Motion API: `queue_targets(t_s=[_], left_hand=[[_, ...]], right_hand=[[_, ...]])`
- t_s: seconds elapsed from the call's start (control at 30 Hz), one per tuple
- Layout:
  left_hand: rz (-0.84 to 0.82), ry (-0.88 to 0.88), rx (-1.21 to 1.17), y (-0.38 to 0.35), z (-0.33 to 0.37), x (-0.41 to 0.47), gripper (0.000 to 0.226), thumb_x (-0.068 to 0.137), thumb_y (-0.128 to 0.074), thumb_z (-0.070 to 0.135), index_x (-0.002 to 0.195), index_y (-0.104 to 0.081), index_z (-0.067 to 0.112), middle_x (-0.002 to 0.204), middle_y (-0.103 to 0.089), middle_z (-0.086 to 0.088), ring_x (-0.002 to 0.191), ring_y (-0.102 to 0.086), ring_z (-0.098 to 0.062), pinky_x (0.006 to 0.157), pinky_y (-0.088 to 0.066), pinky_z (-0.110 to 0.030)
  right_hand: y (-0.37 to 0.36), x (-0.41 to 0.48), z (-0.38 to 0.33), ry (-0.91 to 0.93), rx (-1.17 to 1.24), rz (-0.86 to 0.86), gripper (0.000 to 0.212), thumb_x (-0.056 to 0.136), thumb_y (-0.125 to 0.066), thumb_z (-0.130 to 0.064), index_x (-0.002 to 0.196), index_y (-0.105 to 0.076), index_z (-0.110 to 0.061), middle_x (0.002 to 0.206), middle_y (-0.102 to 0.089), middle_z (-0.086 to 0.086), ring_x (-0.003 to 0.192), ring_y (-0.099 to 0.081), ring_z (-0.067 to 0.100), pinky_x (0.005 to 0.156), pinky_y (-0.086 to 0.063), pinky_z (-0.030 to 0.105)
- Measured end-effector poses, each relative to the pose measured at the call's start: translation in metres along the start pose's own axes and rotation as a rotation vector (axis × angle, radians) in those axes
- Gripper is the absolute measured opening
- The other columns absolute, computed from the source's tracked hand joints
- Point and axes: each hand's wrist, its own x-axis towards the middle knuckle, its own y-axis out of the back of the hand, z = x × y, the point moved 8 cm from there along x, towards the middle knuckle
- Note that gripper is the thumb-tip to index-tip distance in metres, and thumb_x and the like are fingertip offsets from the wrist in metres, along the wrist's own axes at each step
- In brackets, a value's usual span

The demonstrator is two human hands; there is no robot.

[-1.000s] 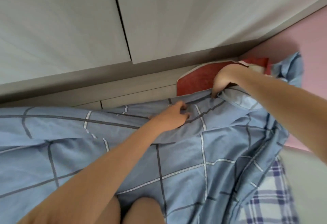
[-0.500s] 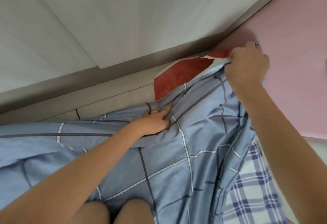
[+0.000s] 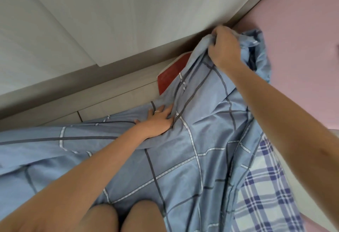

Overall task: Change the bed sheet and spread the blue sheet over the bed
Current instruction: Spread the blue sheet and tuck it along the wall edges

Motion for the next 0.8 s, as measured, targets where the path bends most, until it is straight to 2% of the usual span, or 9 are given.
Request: queue_targets(t_s=[0.1,0.2,0.27,0.33,0.4,0.47,0.53,0.63,0.8], left_hand=[[0.004,0.04,-0.025,0.002,0.002,-0.007,0.057,0.094,-0.02,0.066,0.145,0.002,0.053,0.159,0.005,0.012,0.146,0.008,-0.026,0.105,0.005,-0.072],[0.038,0.071,-0.087,0.003,0.005,-0.013,0.053,0.097,-0.022,0.06,0.146,-0.004,0.051,0.16,0.0,0.01,0.146,0.008,-0.025,0.105,0.009,-0.069],[0.112,0.091,-0.156,0.006,0.005,-0.016,0.046,0.099,-0.026,0.053,0.144,-0.019,0.048,0.159,-0.012,0.006,0.147,0.002,-0.025,0.106,0.01,-0.067],[0.252,0.093,-0.306,0.014,0.001,-0.02,0.025,0.1,-0.034,0.043,0.122,-0.045,0.039,0.143,-0.042,-0.001,0.141,-0.021,-0.026,0.108,0.006,-0.064],[0.368,0.082,-0.406,0.021,-0.002,-0.025,0.015,0.099,-0.039,0.032,0.088,-0.048,0.028,0.103,-0.059,0.0,0.119,-0.045,-0.025,0.11,-0.001,-0.064],[0.445,0.062,-0.452,0.021,-0.007,-0.025,0.026,0.1,-0.04,0.024,0.074,-0.04,0.025,0.075,-0.051,0.005,0.094,-0.05,-0.019,0.109,-0.01,-0.064],[0.539,0.045,-0.553,0.024,-0.014,-0.025,0.029,0.1,-0.04,0.02,0.071,-0.038,0.025,0.068,-0.046,0.008,0.08,-0.046,-0.014,0.107,-0.021,-0.063],[0.611,0.041,-0.656,0.027,-0.02,-0.024,0.031,0.1,-0.04,0.021,0.07,-0.037,0.025,0.066,-0.046,0.007,0.075,-0.044,-0.012,0.104,-0.028,-0.063],[0.646,0.08,-0.645,0.028,-0.021,-0.024,0.031,0.099,-0.045,0.02,0.069,-0.036,0.025,0.066,-0.046,0.008,0.077,-0.05,-0.022,0.103,-0.031,-0.061]], right_hand=[[-0.031,0.013,0.037,-0.124,-0.326,-0.359,0.055,0.091,-0.052,-0.034,0.136,-0.042,-0.004,0.139,-0.044,0.02,0.132,-0.037,0.035,0.111,-0.022,0.043],[-0.023,0.03,0.024,-0.124,-0.4,-0.263,0.062,0.093,-0.05,-0.033,0.142,-0.029,0.0,0.137,-0.046,0.025,0.131,-0.04,0.034,0.114,-0.021,0.031],[-0.024,0.018,-0.027,0.205,-0.52,-0.17,0.038,0.094,-0.047,-0.019,0.128,-0.046,-0.002,0.123,-0.058,0.022,0.118,-0.051,0.033,0.102,-0.035,0.027],[-0.051,-0.026,-0.069,0.608,-0.524,-0.404,0.035,0.092,-0.055,-0.031,0.122,-0.052,-0.012,0.122,-0.057,0.013,0.115,-0.051,0.03,0.097,-0.037,0.038],[-0.075,-0.07,-0.076,0.742,-0.476,-0.723,0.058,0.083,-0.061,-0.054,0.128,-0.05,-0.019,0.131,-0.045,0.006,0.122,-0.043,0.025,0.098,-0.039,0.042],[-0.092,-0.078,-0.054,0.608,-0.591,-0.85,0.086,0.073,-0.056,-0.072,0.137,-0.043,-0.016,0.14,-0.032,0.008,0.131,-0.033,0.027,0.104,-0.035,0.046],[-0.095,-0.067,-0.035,0.453,-0.8,-0.814,0.098,0.072,-0.05,-0.079,0.143,-0.036,-0.013,0.147,-0.025,0.013,0.136,-0.024,0.031,0.108,-0.024,0.051],[-0.093,-0.056,-0.03,0.302,-0.931,-0.871,0.076,0.089,-0.047,-0.061,0.146,-0.032,-0.013,0.15,-0.03,0.014,0.138,-0.028,0.033,0.112,-0.017,0.051],[-0.106,-0.058,-0.04,0.25,-0.72,-0.987,0.038,0.098,-0.043,-0.019,0.13,-0.049,0.001,0.132,-0.05,0.017,0.111,-0.051,0.033,0.088,-0.041,0.032]])
